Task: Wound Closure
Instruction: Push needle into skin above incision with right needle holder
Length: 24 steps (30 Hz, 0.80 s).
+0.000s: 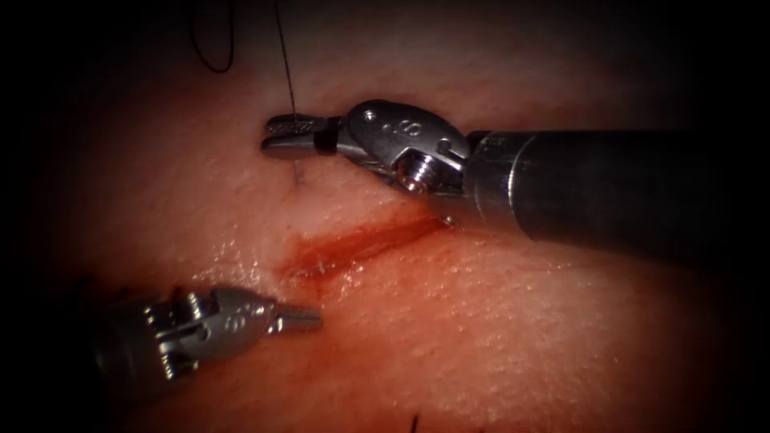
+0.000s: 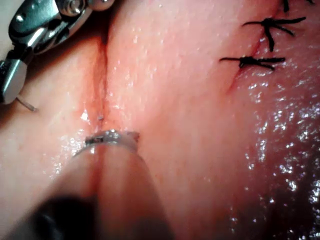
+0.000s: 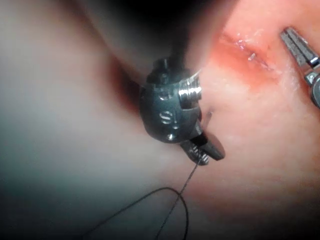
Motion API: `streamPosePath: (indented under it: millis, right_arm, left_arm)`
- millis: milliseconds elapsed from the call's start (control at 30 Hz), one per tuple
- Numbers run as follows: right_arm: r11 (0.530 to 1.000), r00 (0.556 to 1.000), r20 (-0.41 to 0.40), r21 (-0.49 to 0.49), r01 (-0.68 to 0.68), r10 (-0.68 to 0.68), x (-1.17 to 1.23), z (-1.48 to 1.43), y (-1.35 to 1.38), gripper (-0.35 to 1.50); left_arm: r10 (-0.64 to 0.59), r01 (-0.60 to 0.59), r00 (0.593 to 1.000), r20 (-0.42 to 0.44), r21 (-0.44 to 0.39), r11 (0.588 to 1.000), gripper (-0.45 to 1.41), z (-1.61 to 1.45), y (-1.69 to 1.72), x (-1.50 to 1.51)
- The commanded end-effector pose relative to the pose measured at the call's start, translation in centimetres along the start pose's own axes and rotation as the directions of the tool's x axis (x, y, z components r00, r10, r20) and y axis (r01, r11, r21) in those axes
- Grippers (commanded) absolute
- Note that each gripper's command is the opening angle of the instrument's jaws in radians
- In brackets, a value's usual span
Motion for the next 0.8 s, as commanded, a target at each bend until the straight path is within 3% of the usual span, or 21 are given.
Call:
streamPosePath:
  millis: [33, 167, 300, 433, 567, 600, 667, 800]
  right_arm:
    - [1.000, 1.000, -0.010, 0.010, -0.004, 0.005, 0.09, 0.15, 0.12, -0.35]
    - [0.999, 1.000, -0.023, 0.045, -0.001, 0.002, 0.20, 0.26, 0.23, -0.35]
    - [0.991, 0.993, -0.014, 0.065, -0.120, 0.121, 0.23, 0.36, 0.25, -0.35]
    - [0.969, 0.967, 0.101, 0.059, -0.242, 0.235, 0.14, 0.38, 0.16, -0.35]
    - [0.915, 0.905, 0.165, 0.035, -0.402, 0.391, 0.02, 0.27, 0.10, -0.35]
    - [0.881, 0.866, 0.193, 0.018, -0.473, 0.461, -0.01, 0.22, 0.08, -0.35]
    - [0.856, 0.830, 0.244, 0.001, -0.517, 0.502, -0.05, 0.16, 0.03, -0.35]
    - [0.795, 0.770, 0.304, 0.060, -0.604, 0.561, -0.15, 0.12, -0.15, -0.35]
  left_arm:
    - [0.000, 0.000, 1.000, -0.001, 0.002, 1.000, -0.45, 0.08, -0.02, 0.02]
    - [0.001, -0.001, 1.000, 0.002, -0.003, 1.000, -0.45, 0.10, -0.01, 0.03]
    - [0.002, -0.002, 1.000, 0.004, -0.003, 1.000, -0.45, 0.12, -0.01, 0.02]
    - [0.004, -0.004, 1.000, 0.004, -0.004, 1.000, -0.45, 0.10, -0.01, 0.01]
    - [0.004, -0.004, 1.000, 0.004, -0.005, 1.000, -0.45, 0.10, -0.02, 0.01]
    - [0.004, -0.004, 1.000, 0.004, -0.005, 1.000, -0.45, 0.10, -0.02, 0.01]
    - [0.004, -0.004, 1.000, 0.004, -0.005, 1.000, -0.45, 0.10, -0.02, 0.01]
    - [0.004, -0.004, 1.000, 0.003, -0.005, 1.000, -0.45, 0.10, -0.02, 0.00]
